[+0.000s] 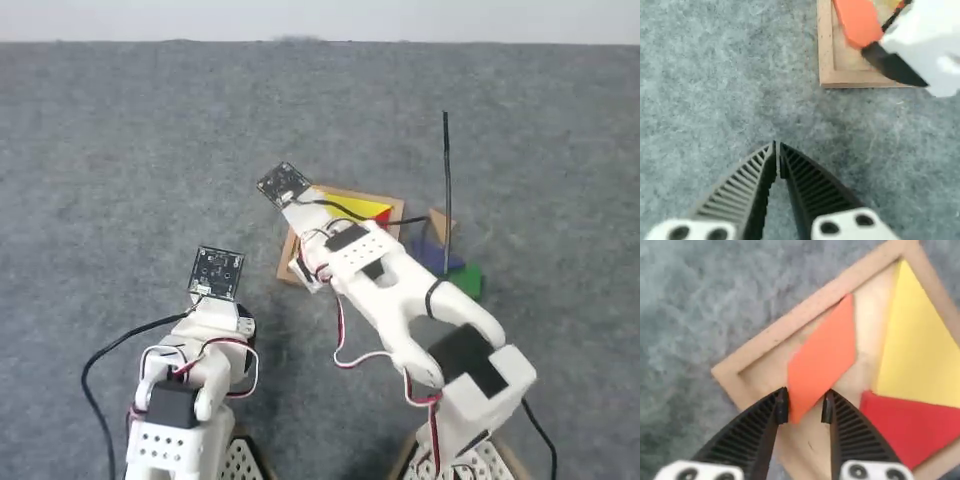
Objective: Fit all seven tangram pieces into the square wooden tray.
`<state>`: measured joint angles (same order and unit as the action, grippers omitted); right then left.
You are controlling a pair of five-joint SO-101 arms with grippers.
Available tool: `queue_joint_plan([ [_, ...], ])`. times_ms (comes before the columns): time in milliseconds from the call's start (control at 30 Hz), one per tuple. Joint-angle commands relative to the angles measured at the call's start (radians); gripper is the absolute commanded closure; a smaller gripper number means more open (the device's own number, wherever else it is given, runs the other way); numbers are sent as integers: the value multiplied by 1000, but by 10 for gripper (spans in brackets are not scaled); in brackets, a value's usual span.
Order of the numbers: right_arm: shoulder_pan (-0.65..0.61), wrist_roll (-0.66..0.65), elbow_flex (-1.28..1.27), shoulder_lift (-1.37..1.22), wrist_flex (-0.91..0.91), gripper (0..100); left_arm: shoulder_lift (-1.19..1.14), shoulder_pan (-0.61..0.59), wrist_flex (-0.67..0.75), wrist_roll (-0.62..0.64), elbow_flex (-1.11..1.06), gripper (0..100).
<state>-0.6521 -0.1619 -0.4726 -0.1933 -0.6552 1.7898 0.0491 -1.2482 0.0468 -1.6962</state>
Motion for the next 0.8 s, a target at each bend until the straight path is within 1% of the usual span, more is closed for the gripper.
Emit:
queue_joint_plan([
  [0,10,5,104,-33,-7,864,12,2,-6,12,13,988],
  [167,15,5,216,-122,-19,864,12,2,-6,12,13,988],
  [367,22,3,356,-202,-101,862,12,2,-6,12,13,988],
  [633,25,3,362,-188,-137,857,12,2,-6,12,13,988],
  [767,28,5,304,-99,-137,770,12,2,-6,12,13,988],
])
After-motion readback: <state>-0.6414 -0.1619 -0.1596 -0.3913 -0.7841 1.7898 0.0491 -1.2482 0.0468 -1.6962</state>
